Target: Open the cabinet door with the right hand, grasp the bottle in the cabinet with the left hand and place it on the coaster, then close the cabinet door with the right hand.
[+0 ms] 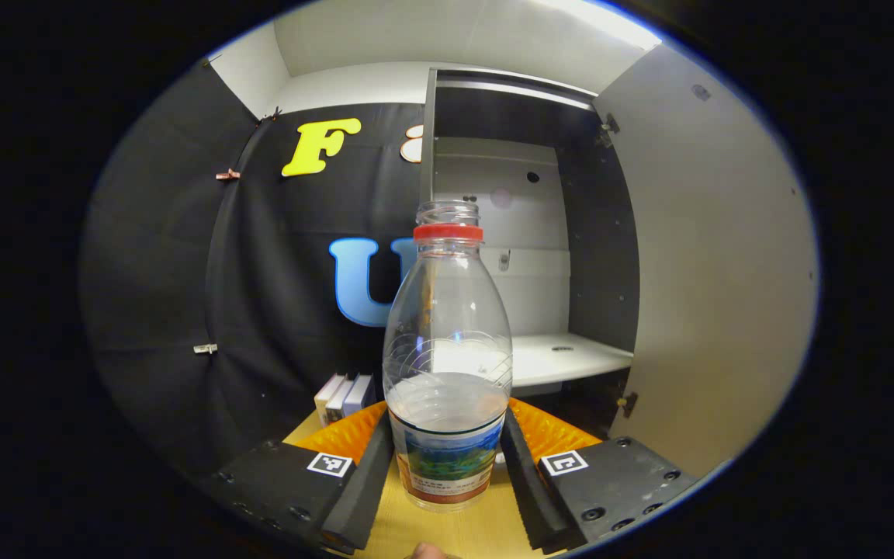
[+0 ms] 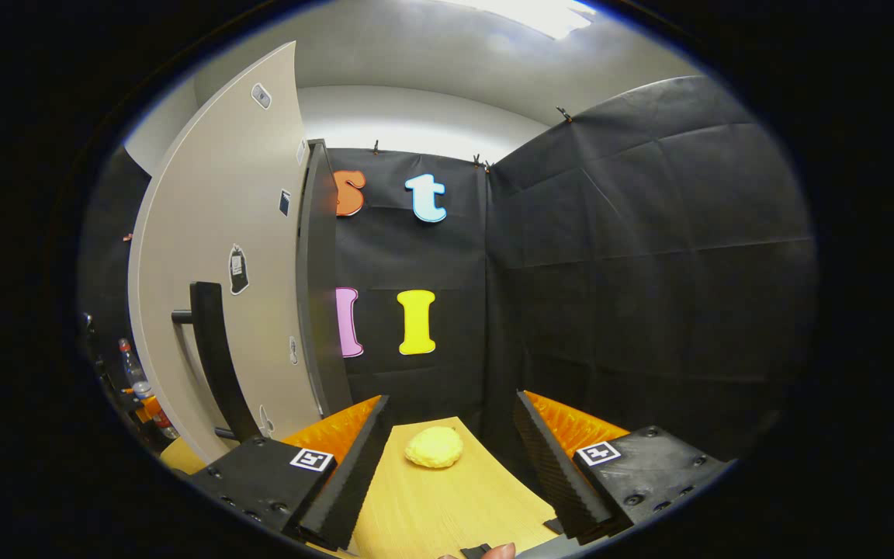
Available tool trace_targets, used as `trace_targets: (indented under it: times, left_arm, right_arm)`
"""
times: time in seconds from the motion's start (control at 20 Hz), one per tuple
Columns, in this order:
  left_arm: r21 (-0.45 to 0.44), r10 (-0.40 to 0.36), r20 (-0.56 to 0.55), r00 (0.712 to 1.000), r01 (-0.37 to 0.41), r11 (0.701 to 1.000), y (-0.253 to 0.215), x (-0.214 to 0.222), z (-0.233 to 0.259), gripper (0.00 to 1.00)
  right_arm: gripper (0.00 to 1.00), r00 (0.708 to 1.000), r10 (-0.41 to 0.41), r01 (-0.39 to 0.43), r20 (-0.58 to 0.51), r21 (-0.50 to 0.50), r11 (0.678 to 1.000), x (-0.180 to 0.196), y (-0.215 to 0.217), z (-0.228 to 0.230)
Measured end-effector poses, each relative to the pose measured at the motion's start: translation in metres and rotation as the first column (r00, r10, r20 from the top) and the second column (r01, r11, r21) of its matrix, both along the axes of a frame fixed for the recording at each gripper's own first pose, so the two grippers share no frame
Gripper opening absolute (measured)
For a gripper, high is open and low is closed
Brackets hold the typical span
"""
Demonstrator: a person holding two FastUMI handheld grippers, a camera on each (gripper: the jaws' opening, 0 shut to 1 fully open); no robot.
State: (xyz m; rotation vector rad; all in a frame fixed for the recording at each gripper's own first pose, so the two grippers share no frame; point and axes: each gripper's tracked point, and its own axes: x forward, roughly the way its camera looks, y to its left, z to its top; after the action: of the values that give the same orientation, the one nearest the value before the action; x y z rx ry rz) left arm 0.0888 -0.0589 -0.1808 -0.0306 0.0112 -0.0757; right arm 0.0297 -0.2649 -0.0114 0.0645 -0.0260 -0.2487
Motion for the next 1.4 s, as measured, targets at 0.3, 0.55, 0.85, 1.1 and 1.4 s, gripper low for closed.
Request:
trace_targets:
  times: [0.3,0.55,0.85,1.1,1.4]
  left_arm:
    - [-0.023,-0.053,0.015,0.999,0.053,0.998,0.002,-0.033,-0.068,0.74]
    - [0.004,-0.101,-0.025,0.995,0.101,0.995,-0.011,-0.047,-0.137,0.74]
    - [-0.022,-0.123,-0.053,0.991,0.122,0.992,-0.014,-0.053,-0.194,0.74]
    - [-0.007,-0.121,-0.071,0.990,0.121,0.993,-0.007,-0.053,-0.230,0.75]
    - [0.000,-0.135,-0.084,0.987,0.135,0.991,-0.009,-0.051,-0.247,0.75]
  right_arm:
    - [0.98,1.000,-0.029,0.029,-0.006,0.035,0.999,0.000,0.006,-0.003]
    - [0.98,0.999,-0.041,0.042,-0.019,0.053,0.998,-0.003,0.013,-0.007]
    - [0.98,0.998,-0.053,0.053,-0.032,0.016,0.998,-0.015,0.014,-0.006]
    - [0.98,0.997,-0.041,0.040,-0.063,-0.017,0.999,-0.011,0.024,-0.011]
    - [0.98,0.996,-0.041,0.039,-0.075,-0.024,0.999,-0.009,0.036,-0.014]
